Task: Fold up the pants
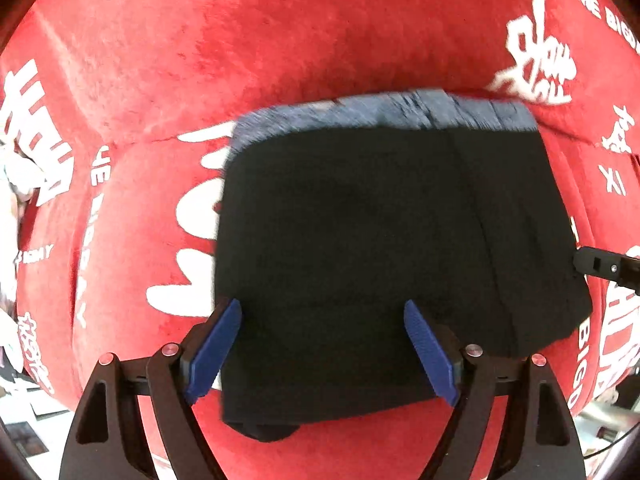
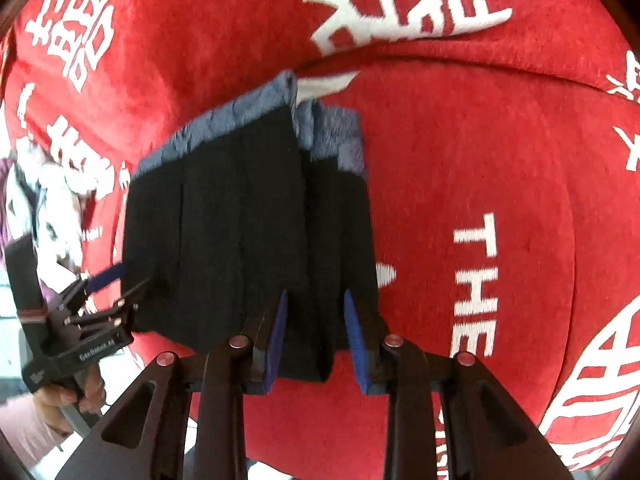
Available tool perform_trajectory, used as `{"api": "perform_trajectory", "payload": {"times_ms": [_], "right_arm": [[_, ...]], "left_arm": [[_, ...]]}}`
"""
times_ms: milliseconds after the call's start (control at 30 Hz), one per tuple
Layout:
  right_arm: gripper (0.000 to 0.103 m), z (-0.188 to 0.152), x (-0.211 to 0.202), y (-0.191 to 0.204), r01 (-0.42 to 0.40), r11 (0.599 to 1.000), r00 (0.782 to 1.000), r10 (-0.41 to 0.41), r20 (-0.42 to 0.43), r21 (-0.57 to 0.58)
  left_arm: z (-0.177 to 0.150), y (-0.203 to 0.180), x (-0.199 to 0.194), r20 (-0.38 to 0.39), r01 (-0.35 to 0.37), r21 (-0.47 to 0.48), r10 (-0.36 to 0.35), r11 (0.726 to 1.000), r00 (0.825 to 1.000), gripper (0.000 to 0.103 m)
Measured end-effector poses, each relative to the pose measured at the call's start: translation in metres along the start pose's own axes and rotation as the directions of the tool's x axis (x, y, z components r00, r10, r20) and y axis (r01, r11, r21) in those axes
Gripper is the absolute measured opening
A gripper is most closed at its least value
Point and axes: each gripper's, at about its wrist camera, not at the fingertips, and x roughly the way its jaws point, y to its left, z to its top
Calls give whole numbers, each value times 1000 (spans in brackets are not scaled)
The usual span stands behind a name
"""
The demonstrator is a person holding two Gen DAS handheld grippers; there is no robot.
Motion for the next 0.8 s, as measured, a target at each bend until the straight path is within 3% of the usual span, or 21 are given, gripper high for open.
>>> {"api": "perform_trajectory", "payload": {"times_ms": [200,300,500,533,567,667,800], "right_arm": [[33,12,-7,-7,-27,999,999,27,27,24],[39,28,-11,-6,-69,997,997,67,45,30],[44,80,3,1,-132,990,988,129,85,37],[40,87,8,0,-136,990,988,133,82,36],[21,96,17,3,-112,993,992,110,62,29],[19,105,37,12,4,1000,1000,-4,26,-12],[18,111,45,12,24,1000,999,-24,35,3]], "left_arm": [[30,48,-5,41,-18,-148,24,989,999,84],[56,76,5,39,-22,-219,31,975,999,84],[89,83,35,55,-7,-216,19,976,998,84],[92,84,40,52,-10,-216,22,976,998,84],[94,85,48,43,-16,-218,26,976,999,84],[95,90,68,10,-60,-212,63,975,998,84],[94,101,75,-20,-79,-230,77,970,997,84]]}}
